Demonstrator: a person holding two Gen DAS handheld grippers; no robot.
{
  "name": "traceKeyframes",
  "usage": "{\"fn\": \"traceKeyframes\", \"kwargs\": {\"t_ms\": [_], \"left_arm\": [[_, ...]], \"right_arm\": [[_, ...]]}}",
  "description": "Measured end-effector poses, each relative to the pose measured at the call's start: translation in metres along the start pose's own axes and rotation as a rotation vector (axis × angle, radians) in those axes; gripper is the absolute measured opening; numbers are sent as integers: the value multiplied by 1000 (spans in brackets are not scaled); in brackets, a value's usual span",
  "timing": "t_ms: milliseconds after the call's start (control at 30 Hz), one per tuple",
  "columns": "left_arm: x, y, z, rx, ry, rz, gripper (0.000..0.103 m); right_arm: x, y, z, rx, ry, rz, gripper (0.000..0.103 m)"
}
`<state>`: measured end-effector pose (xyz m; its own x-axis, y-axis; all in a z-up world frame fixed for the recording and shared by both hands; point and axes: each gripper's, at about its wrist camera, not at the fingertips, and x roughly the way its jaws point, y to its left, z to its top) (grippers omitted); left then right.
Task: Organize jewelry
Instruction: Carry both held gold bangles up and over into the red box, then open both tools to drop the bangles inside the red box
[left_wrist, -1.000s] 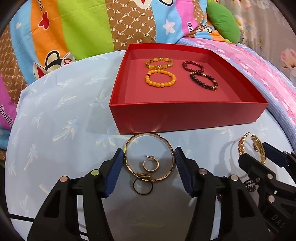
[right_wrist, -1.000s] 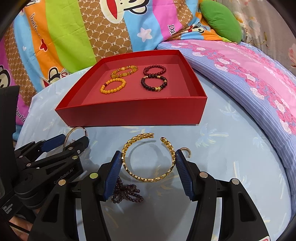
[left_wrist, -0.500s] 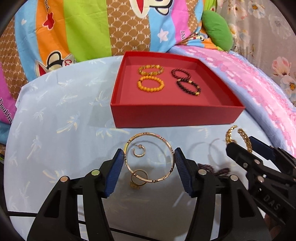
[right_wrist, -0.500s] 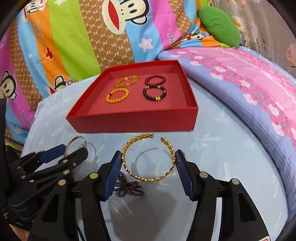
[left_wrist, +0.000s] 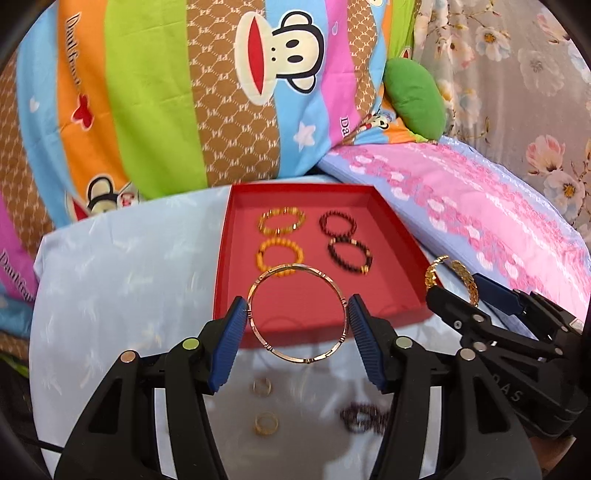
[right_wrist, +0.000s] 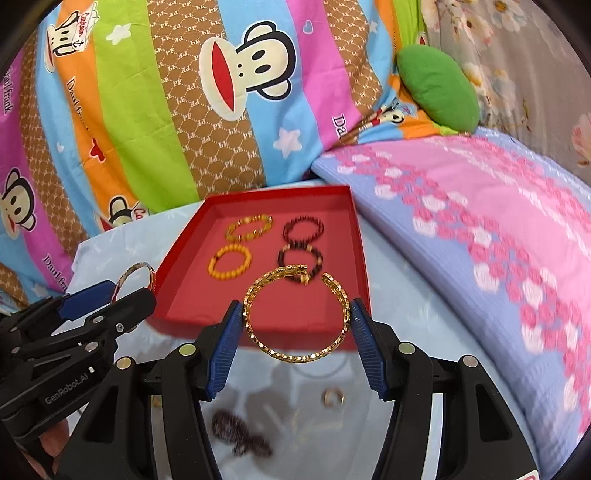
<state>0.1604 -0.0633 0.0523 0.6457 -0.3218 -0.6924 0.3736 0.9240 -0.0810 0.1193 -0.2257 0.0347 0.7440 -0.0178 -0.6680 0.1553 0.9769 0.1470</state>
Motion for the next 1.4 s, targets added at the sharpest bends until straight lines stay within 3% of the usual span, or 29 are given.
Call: {"fn": "traceKeyframes", "kwargs": {"t_ms": [267, 600, 1067, 1400], "left_arm": [[37, 5, 22, 3, 16, 4, 54], [72, 9, 26, 18, 62, 21, 54], [90, 12, 19, 2, 102, 28, 54], [90, 15, 16, -5, 104, 46, 60]], "right_arm": [[43, 0, 25, 3, 40, 6, 57], [77, -4, 23, 10, 91, -19, 57], [93, -4, 16, -6, 121, -27, 58], [94, -4, 13, 0, 123, -35, 58]]}}
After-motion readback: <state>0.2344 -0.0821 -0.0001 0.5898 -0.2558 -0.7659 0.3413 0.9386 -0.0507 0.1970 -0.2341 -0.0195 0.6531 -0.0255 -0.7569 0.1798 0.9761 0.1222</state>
